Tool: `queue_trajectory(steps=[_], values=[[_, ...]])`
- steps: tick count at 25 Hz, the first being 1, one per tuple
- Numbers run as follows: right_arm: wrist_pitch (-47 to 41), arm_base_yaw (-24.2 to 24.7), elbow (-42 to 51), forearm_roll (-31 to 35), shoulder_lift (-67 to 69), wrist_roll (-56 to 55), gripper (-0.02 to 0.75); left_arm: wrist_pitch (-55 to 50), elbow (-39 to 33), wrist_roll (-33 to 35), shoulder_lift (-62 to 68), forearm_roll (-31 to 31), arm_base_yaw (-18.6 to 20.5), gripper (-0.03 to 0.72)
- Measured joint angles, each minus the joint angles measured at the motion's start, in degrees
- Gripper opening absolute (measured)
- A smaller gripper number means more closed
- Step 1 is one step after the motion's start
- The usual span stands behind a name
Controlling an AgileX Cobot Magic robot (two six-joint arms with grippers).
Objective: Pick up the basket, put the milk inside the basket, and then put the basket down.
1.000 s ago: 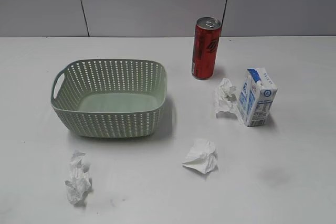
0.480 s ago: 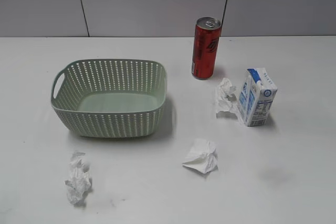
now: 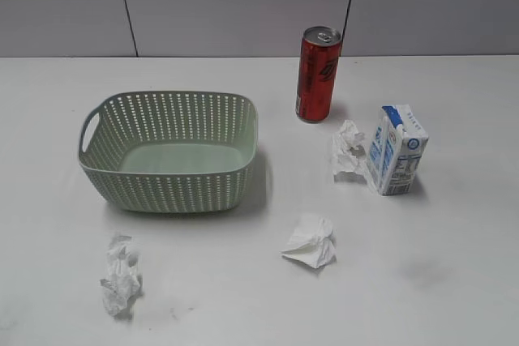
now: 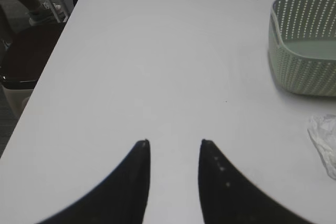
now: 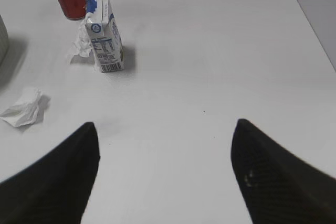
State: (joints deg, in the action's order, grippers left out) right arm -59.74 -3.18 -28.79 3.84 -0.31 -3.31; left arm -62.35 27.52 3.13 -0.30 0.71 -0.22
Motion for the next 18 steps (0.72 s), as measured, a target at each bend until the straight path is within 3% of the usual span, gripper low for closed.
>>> queue_trajectory(steps=[7, 10, 15, 18], values=[[0.0, 0.0, 0.0, 0.0, 0.0, 0.0, 0.589, 0.2, 0.0, 0.0, 0.0, 0.0, 0.0, 0.267], [0.0, 0.0, 0.0, 0.0, 0.0, 0.1, 0.589, 3.8, 0.7, 0.0, 0.0, 0.0, 0.0, 0.365], [0.0, 0.0, 0.0, 0.0, 0.0, 0.0, 0.589, 18.6, 1.1, 0.0, 5.7, 0.2, 0.0, 0.599], [0.0, 0.0, 0.0, 0.0, 0.0, 0.0, 0.589, 26.3, 1.2, 0.0, 14.0, 0.3, 0.0, 0.633]])
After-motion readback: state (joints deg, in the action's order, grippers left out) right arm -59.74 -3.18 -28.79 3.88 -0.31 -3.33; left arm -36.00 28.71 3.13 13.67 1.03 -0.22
